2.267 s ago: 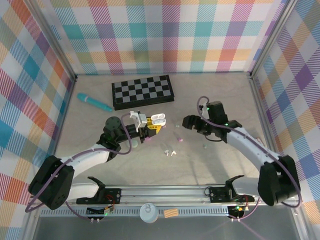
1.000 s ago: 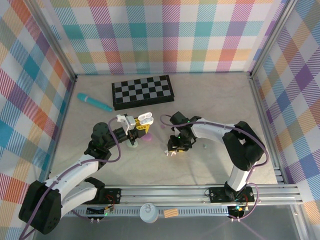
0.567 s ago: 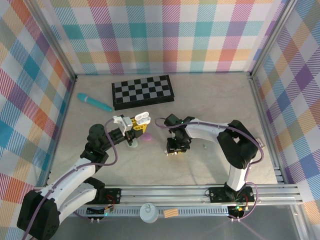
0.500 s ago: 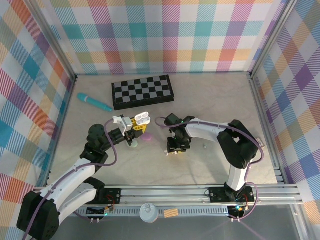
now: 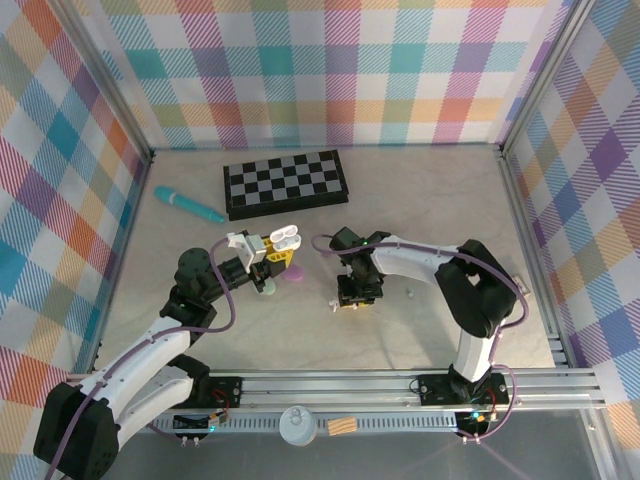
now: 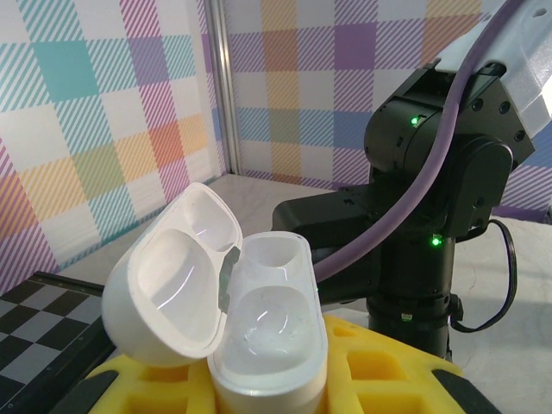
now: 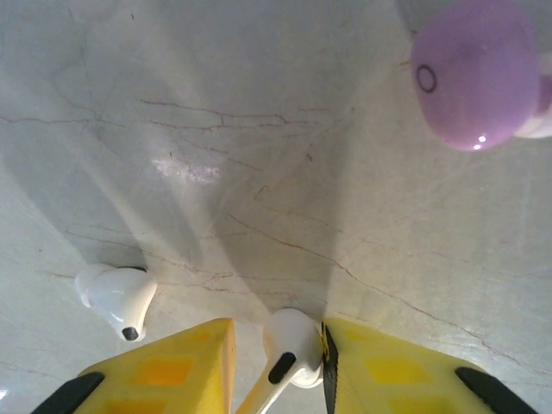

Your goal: Insert wireless bluetooth earbuds into charging case

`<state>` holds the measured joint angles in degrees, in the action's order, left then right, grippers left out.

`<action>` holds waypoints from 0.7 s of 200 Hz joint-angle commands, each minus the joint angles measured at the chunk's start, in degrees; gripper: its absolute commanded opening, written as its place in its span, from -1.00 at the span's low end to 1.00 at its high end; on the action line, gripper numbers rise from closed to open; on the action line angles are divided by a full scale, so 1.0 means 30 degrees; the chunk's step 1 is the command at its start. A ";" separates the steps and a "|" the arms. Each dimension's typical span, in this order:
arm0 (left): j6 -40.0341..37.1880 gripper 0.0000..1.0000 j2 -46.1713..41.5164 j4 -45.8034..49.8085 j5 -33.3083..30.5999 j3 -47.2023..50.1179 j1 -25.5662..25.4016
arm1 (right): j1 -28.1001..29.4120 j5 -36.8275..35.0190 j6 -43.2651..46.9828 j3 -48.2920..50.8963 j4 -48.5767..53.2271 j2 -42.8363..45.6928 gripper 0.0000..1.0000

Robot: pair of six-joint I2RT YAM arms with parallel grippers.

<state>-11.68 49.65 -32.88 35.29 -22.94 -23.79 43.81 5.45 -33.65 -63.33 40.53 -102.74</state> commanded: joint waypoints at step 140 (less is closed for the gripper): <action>-0.0602 -0.96 0.0162 0.0294 0.0307 -0.0675 0.0196 | -0.2966 0.1538 0.0181 0.2829 -0.0799 0.2783 -0.28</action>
<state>-12.10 50.02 -31.46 35.31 -23.07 -23.79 35.20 13.74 -35.05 -55.20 34.13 -96.79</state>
